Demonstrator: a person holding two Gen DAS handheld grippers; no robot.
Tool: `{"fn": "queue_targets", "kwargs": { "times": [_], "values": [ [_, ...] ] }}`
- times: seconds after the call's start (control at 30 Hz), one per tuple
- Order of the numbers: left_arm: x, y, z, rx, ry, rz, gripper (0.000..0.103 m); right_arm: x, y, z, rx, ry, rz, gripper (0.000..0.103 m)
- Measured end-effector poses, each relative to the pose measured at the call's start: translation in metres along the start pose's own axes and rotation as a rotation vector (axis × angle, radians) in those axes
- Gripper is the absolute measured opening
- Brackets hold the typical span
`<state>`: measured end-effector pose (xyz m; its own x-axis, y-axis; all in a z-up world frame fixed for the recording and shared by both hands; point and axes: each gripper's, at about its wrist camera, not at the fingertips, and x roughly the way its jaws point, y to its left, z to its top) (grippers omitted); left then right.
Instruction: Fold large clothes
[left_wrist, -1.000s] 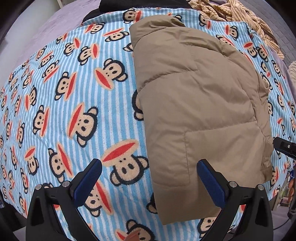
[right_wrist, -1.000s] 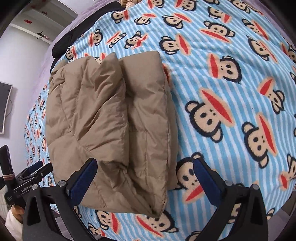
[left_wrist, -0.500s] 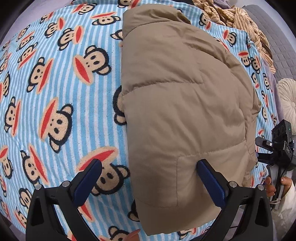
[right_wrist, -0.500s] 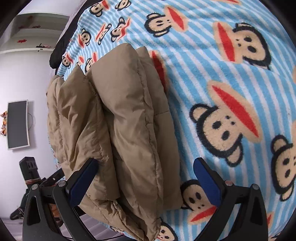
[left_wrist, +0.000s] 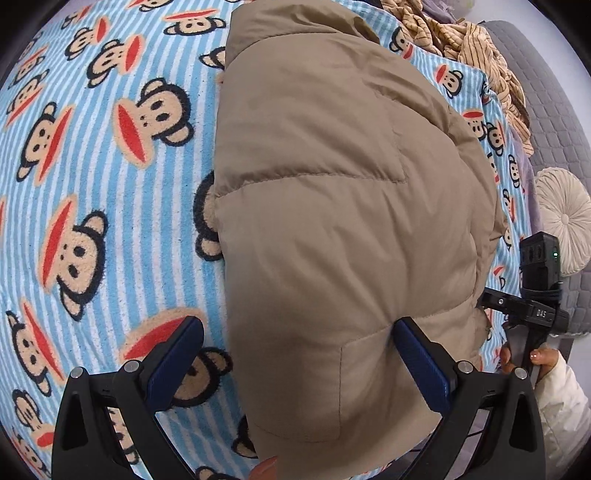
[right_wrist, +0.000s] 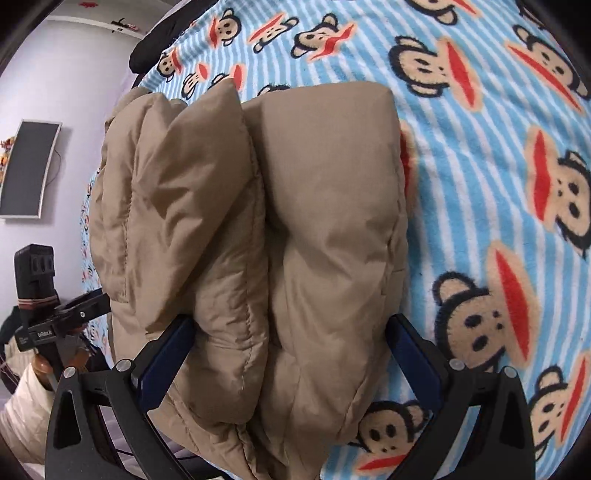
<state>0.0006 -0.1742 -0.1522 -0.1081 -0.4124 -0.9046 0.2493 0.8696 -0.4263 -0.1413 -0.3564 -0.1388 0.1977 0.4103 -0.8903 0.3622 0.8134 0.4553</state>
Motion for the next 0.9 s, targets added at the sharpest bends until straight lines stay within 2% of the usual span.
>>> {"fn": "queue_targets", "kwargs": {
  "times": [0.13, 0.27, 0.37, 0.43, 0.53, 0.63, 0.7, 0.9],
  "values": [
    [0.013, 0.015, 0.011, -0.044, 0.016, -0.176, 0.103, 0.011, -0.013, 0.007, 0.042, 0.024, 0.087, 0.103],
    [0.034, 0.028, 0.024, -0.063, 0.024, -0.273, 0.103, 0.016, -0.013, 0.013, 0.043, 0.043, 0.197, 0.103],
    [0.054, 0.034, 0.031, -0.095, 0.065, -0.357, 0.103, 0.028, -0.014, 0.02, 0.036, 0.068, 0.191, 0.103],
    [0.061, 0.034, 0.033, -0.119, 0.079, -0.381, 0.103, 0.038, -0.019, 0.024, 0.057, 0.089, 0.205, 0.103],
    [0.061, 0.021, 0.034, -0.104, 0.071, -0.34, 0.103, 0.046, -0.016, 0.029, 0.076, 0.103, 0.25, 0.103],
    [0.055, -0.003, 0.036, -0.042, 0.022, -0.227, 0.103, 0.052, 0.002, 0.035, 0.056, 0.101, 0.299, 0.103],
    [0.049, -0.018, 0.035, 0.008, -0.013, -0.143, 0.103, 0.057, 0.008, 0.037, 0.05, 0.107, 0.278, 0.103],
    [0.031, -0.049, 0.034, 0.082, -0.068, -0.054, 0.086, 0.066, 0.005, 0.037, 0.158, 0.121, 0.262, 0.101]
  ]
}}
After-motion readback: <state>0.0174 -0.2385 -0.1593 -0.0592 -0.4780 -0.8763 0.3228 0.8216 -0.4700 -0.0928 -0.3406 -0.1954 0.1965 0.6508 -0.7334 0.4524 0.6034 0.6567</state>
